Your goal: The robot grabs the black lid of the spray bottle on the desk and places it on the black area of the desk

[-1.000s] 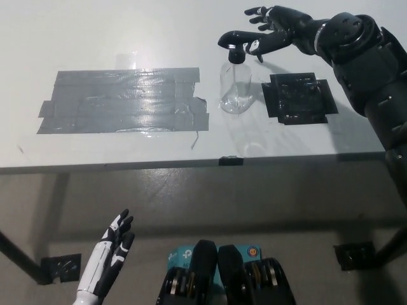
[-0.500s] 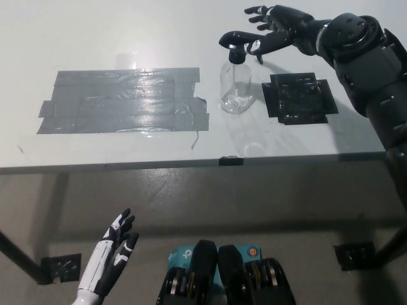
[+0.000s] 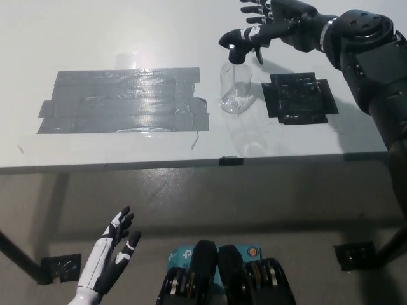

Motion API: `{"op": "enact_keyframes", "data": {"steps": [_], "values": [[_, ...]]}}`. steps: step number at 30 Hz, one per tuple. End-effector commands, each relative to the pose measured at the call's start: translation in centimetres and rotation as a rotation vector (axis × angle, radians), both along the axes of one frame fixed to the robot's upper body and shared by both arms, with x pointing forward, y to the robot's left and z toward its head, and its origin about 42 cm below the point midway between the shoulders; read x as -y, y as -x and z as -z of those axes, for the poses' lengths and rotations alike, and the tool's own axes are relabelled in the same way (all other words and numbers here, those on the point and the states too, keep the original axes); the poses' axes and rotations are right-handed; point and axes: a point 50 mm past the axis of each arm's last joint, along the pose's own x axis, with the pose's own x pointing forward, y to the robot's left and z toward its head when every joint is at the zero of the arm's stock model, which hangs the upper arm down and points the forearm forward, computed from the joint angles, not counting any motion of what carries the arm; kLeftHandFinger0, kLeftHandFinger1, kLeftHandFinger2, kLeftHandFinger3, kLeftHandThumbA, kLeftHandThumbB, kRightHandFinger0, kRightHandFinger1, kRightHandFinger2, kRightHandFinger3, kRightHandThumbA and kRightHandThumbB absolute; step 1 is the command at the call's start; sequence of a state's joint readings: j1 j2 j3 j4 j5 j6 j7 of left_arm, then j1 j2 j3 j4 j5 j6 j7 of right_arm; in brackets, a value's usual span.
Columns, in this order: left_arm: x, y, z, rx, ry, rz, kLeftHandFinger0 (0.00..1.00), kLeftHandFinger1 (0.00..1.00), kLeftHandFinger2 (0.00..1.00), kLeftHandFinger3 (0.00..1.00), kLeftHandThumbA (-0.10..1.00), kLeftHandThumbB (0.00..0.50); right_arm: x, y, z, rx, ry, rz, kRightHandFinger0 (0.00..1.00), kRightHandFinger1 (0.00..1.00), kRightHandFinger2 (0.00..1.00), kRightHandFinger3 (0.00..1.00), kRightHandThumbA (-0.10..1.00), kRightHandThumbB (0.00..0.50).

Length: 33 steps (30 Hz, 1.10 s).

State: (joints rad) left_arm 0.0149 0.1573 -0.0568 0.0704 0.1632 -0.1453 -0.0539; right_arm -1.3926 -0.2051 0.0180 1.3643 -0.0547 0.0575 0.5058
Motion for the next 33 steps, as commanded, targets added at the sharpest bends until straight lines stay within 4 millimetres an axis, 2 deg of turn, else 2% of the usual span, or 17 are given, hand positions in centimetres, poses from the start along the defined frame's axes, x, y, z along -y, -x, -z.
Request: {"op": "enact_keyframes", "data": {"steps": [1, 5, 10, 13, 16, 17, 33], "values": [[-0.3, -0.4, -1.3, 0.055, -0.031, 0.022, 1.00, 1.00, 1.00, 1.00, 0.89, 0.034, -0.9, -0.3, -5.5, 0.087, -0.052, -0.036, 1.00, 1.00, 1.00, 1.00, 0.72, 0.500], [-0.3, -0.5, -1.5, 0.058, -0.034, 0.023, 1.00, 1.00, 1.00, 1.00, 0.89, 0.027, -1.0, -0.4, -5.1, 0.074, -0.019, -0.009, 1.00, 1.00, 1.00, 1.00, 0.69, 0.500], [-0.3, -0.6, -1.6, 0.056, -0.026, 0.024, 1.00, 1.00, 1.00, 1.00, 0.88, 0.025, -1.0, -0.4, -4.9, 0.081, 0.019, -0.005, 1.00, 1.00, 1.00, 1.00, 0.72, 0.500], [-0.4, -0.8, -1.7, 0.055, -0.026, 0.025, 1.00, 1.00, 1.00, 1.00, 0.89, 0.022, -0.9, -0.4, -4.2, 0.103, 0.128, 0.015, 1.00, 1.00, 1.00, 1.00, 0.71, 0.500], [-0.4, -0.8, -1.7, 0.055, -0.026, 0.025, 1.00, 1.00, 1.00, 1.00, 0.89, 0.023, -0.9, -0.4, -4.2, 0.103, 0.130, 0.015, 1.00, 1.00, 1.00, 1.00, 0.71, 0.500], [-0.3, -0.8, -1.9, 0.060, -0.024, 0.025, 1.00, 1.00, 1.00, 1.00, 0.88, 0.018, -0.8, -0.4, -3.8, 0.117, 0.166, 0.011, 1.00, 1.00, 1.00, 1.00, 0.67, 0.500], [-0.3, -1.2, -2.2, 0.070, -0.033, 0.025, 1.00, 1.00, 1.00, 1.00, 0.90, 0.033, -1.0, -0.4, -3.4, 0.120, 0.191, 0.024, 1.00, 1.00, 1.00, 1.00, 0.65, 0.500]]}}
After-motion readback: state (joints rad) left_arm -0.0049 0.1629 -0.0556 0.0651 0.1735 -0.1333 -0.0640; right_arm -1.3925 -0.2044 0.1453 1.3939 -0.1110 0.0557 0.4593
